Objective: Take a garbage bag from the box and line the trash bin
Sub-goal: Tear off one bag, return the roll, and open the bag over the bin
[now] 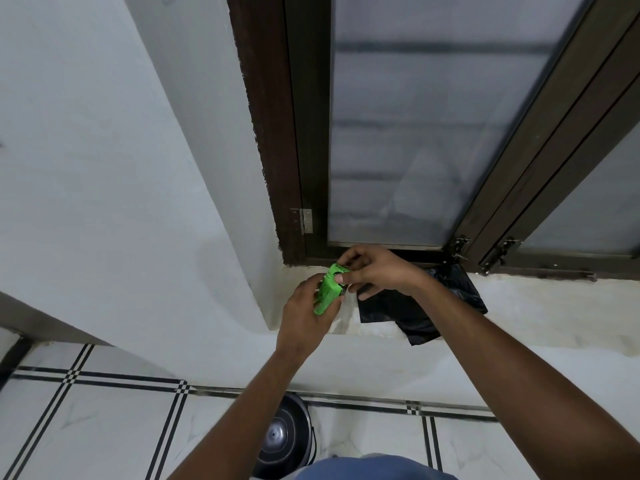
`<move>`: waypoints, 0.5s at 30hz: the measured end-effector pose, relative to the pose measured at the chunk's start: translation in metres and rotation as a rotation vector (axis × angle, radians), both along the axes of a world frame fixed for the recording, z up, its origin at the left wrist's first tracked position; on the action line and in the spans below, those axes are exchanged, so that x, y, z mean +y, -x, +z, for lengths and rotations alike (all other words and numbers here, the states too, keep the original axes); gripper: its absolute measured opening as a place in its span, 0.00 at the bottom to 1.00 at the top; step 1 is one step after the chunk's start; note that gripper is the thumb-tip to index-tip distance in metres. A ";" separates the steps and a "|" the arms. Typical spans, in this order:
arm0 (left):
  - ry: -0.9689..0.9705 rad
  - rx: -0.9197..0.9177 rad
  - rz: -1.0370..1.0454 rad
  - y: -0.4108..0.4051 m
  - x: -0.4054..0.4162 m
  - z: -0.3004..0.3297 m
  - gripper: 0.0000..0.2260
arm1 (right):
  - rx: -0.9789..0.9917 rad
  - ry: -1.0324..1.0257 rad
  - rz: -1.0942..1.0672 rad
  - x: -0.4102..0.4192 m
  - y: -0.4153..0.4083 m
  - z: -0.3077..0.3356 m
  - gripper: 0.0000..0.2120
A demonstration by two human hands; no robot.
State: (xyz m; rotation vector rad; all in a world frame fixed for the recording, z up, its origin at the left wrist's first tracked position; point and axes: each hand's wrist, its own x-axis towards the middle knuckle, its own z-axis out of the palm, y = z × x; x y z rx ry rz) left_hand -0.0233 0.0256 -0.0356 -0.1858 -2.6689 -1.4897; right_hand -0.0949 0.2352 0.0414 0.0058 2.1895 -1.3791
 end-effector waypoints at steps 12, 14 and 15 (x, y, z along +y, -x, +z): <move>0.035 0.012 -0.065 0.002 -0.003 -0.001 0.24 | 0.028 -0.201 0.084 -0.013 0.011 0.016 0.21; 0.024 0.008 -0.063 0.002 -0.002 -0.001 0.24 | 0.054 -0.216 0.091 -0.013 0.012 0.019 0.19; 0.022 0.003 -0.049 0.003 -0.003 -0.001 0.24 | 0.051 -0.200 0.092 -0.013 0.012 0.020 0.19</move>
